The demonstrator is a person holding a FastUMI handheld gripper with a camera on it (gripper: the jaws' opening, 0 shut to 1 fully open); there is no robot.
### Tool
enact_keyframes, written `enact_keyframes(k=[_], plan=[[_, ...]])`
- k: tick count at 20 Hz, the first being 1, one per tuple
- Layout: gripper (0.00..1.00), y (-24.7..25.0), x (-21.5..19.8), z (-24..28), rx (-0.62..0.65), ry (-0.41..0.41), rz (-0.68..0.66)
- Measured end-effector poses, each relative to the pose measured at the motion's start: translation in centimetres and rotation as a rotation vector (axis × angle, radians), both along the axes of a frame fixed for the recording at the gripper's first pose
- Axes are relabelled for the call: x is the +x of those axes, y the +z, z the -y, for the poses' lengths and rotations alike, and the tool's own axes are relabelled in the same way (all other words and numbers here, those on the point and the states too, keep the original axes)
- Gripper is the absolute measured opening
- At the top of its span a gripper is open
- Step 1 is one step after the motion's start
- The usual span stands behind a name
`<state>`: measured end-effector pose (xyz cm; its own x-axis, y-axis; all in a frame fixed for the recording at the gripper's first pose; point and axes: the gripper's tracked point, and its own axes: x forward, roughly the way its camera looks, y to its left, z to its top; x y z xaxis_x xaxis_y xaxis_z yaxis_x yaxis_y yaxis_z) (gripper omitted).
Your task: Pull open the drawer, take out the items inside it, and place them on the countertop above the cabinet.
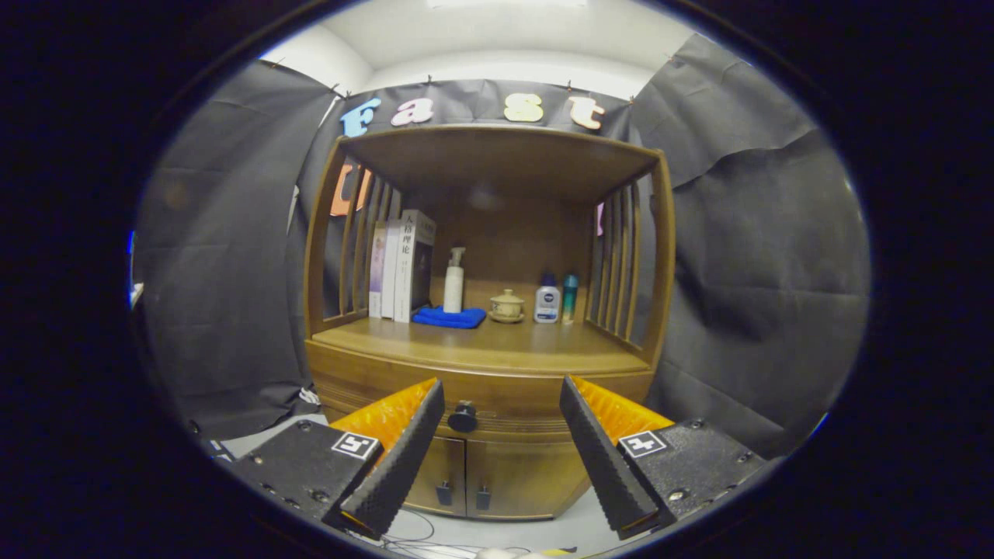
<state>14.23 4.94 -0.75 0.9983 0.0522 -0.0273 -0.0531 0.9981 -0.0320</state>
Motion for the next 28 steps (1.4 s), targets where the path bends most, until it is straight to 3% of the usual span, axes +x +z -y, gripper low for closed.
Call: enact_keyframes(k=[13, 20, 25, 28], plan=[[0.96, -11.0, 12.8, -3.5, -0.041, -0.026, -0.136], [0.52, -11.6, 14.6, -4.0, -0.055, -0.047, -0.142], [0.41, -11.6, 14.4, -4.3, 0.025, -0.027, -0.188], [0.37, -11.6, 14.0, -4.2, 0.007, -0.03, -0.198]])
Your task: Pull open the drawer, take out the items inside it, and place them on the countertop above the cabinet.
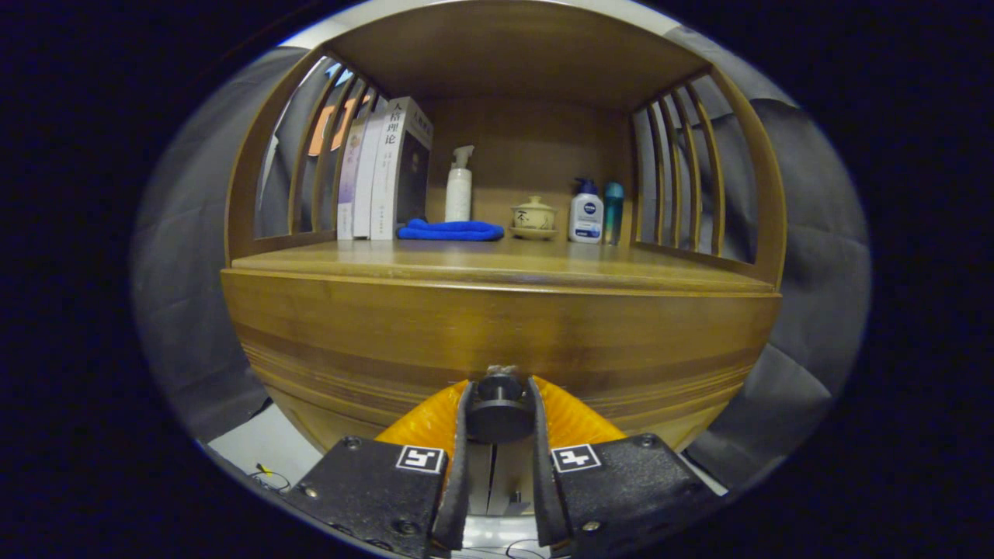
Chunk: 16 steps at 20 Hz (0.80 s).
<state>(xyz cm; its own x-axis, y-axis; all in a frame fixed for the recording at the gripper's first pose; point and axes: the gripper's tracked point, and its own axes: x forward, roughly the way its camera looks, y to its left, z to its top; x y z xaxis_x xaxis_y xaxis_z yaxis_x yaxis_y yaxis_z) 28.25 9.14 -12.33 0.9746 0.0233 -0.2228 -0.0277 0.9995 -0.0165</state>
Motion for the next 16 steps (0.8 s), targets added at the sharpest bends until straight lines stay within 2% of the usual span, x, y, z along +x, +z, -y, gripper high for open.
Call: enact_keyframes(k=[16], plan=[[0.35, -0.9, -10.3, 0.6, -0.002, 0.026, -0.027]])
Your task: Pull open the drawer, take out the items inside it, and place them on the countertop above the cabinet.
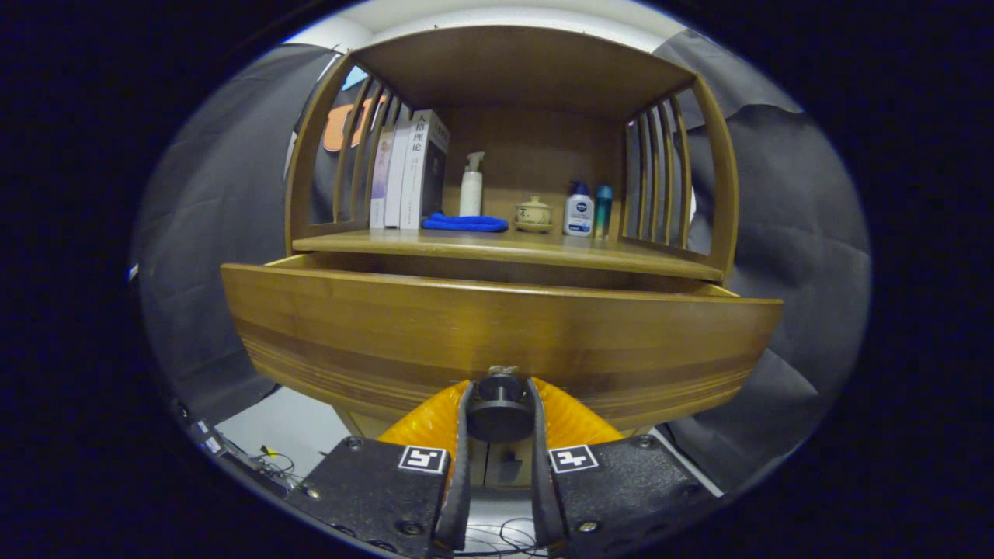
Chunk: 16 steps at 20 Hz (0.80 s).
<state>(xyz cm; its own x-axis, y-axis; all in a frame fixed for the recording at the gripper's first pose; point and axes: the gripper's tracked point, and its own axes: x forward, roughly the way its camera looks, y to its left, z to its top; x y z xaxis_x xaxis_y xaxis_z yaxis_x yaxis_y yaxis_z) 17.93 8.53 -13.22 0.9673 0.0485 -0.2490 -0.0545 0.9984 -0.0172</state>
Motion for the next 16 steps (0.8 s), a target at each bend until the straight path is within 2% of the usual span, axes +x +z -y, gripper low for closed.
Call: enact_keyframes(k=[16], plan=[[0.35, -1.9, -8.5, 0.1, 0.035, 0.01, -0.03]])
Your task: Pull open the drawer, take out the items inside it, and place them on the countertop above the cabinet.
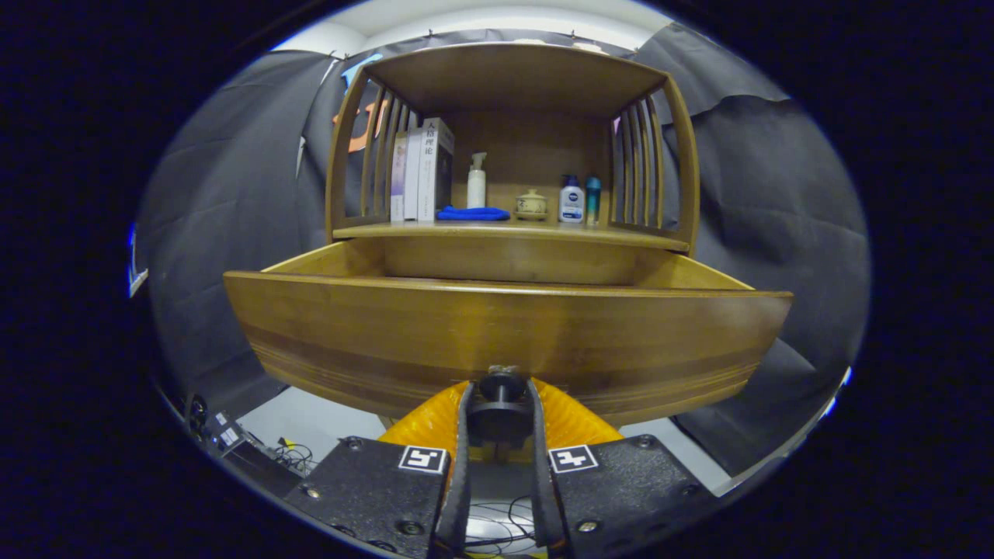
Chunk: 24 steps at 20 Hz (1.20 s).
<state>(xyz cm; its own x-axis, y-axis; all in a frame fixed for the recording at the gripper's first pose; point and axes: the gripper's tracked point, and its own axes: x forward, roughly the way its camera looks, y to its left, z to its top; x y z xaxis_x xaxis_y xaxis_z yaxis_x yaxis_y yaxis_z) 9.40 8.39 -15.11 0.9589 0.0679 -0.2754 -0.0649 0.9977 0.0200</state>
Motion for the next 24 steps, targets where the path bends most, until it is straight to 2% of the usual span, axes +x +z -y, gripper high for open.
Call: enact_keyframes(k=[5, 8, 12, 15, 18, 24], plan=[[0.36, -0.2, -0.7, 0.1, 0.018, 0.01, -0.043], [0.64, 2.1, -2.3, 1.6, 0.034, -0.014, 0.002], [1.0, 8.6, -5.3, 4.5, -0.02, -0.032, 0.095], [1.0, 13.4, -6.6, 6.0, -0.018, -0.019, 0.134], [1.0, 17.4, -6.1, 6.1, 0.006, 0.015, 0.148], [1.0, 22.7, -0.3, 4.7, 0.04, 0.061, 0.11]])
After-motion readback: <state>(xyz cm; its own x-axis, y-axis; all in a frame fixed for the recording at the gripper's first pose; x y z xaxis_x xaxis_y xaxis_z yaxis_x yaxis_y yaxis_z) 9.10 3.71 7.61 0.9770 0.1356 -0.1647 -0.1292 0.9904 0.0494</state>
